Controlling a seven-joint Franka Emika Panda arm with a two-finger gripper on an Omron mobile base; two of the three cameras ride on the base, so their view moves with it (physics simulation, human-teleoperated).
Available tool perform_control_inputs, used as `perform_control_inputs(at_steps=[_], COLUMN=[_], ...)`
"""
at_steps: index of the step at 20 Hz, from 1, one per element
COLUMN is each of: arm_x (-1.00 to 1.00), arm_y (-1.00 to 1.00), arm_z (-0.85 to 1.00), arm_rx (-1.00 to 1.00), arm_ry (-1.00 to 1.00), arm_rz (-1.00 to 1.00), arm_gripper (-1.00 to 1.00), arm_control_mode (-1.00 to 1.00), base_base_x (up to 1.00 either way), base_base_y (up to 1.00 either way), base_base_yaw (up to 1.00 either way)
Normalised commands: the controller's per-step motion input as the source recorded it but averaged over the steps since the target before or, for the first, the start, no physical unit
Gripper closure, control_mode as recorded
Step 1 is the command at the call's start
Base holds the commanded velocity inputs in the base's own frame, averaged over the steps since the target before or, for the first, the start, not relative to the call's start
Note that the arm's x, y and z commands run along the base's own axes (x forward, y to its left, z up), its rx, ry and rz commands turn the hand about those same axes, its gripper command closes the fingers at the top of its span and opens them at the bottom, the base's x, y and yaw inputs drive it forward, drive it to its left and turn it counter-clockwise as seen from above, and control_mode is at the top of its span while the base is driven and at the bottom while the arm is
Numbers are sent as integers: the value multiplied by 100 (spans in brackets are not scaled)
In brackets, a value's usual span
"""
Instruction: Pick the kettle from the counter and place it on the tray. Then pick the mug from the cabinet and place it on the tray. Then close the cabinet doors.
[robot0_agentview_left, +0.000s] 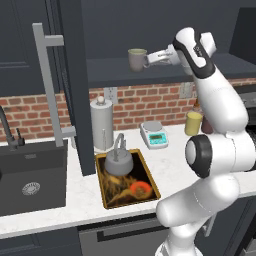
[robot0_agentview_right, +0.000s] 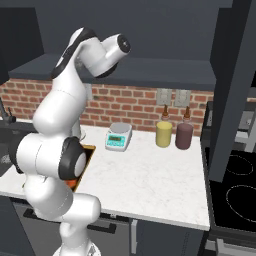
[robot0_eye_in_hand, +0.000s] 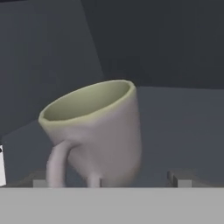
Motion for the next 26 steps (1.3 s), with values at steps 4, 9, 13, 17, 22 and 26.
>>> perform_control_inputs(at_steps=[4, 9, 13, 17, 22, 26], arm_x=[12, 11, 1, 0, 0, -11], arm_y=[4, 4, 2, 1, 5, 15], arm_z=[0, -3, -1, 0, 0, 0], arm_rx=[0, 0, 0, 3, 4, 0], arm_ry=[0, 0, -3, -15, -24, -19], arm_rz=[4, 1, 0, 0, 0, 0], arm_gripper=[100, 100, 100, 100, 100, 100], arm_control_mode=[-100, -100, -100, -100, -100, -100], base_base_x=[0, 0, 0, 0, 0, 0], base_base_y=[0, 0, 0, 0, 0, 0], base_base_yaw=[0, 0, 0, 0, 0, 0])
